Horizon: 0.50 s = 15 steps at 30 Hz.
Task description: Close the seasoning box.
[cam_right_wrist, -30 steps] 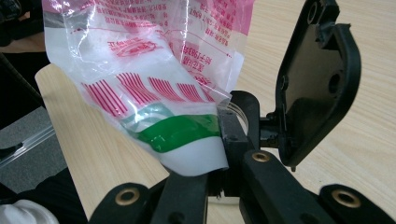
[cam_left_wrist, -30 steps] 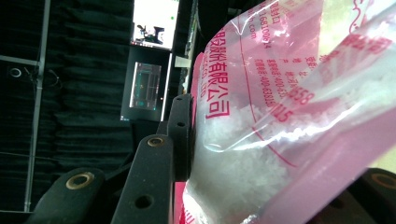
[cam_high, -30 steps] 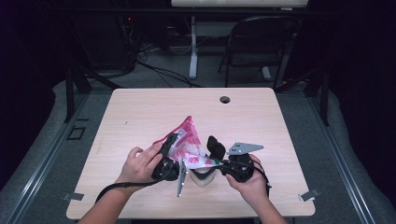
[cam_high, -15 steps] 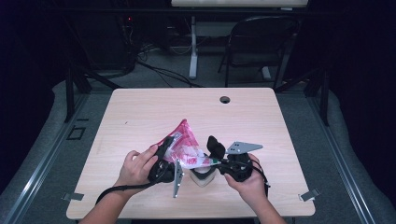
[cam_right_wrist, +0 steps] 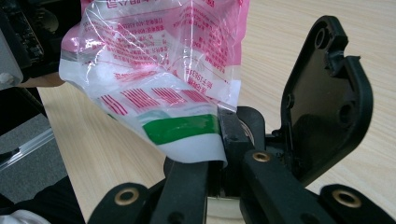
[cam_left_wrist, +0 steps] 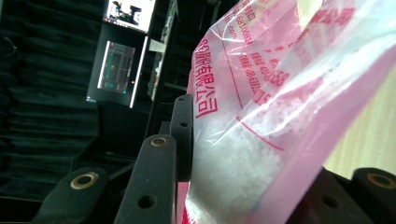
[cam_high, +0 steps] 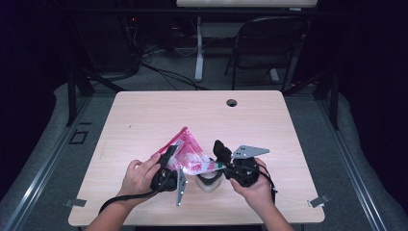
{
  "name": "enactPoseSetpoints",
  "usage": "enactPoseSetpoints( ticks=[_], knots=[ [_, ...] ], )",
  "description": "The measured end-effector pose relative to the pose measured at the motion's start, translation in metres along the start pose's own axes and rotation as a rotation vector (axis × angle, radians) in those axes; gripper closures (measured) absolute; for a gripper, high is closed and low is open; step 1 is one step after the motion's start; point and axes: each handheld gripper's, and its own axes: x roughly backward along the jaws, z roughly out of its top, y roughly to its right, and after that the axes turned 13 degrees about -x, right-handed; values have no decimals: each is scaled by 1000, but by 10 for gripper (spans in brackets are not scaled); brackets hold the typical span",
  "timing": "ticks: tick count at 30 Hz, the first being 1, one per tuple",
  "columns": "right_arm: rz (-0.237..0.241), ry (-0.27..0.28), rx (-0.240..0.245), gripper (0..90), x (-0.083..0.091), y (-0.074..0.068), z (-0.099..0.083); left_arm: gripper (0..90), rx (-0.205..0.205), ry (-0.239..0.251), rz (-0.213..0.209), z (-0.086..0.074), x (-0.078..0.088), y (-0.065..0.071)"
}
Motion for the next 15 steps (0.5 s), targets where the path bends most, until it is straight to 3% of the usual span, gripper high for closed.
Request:
enactPoseSetpoints(
  ticks=[15],
  knots=[
    [-4,8,9,894,-2,-3,0,732,43,-6,-62,-5,-2,13]
  ],
)
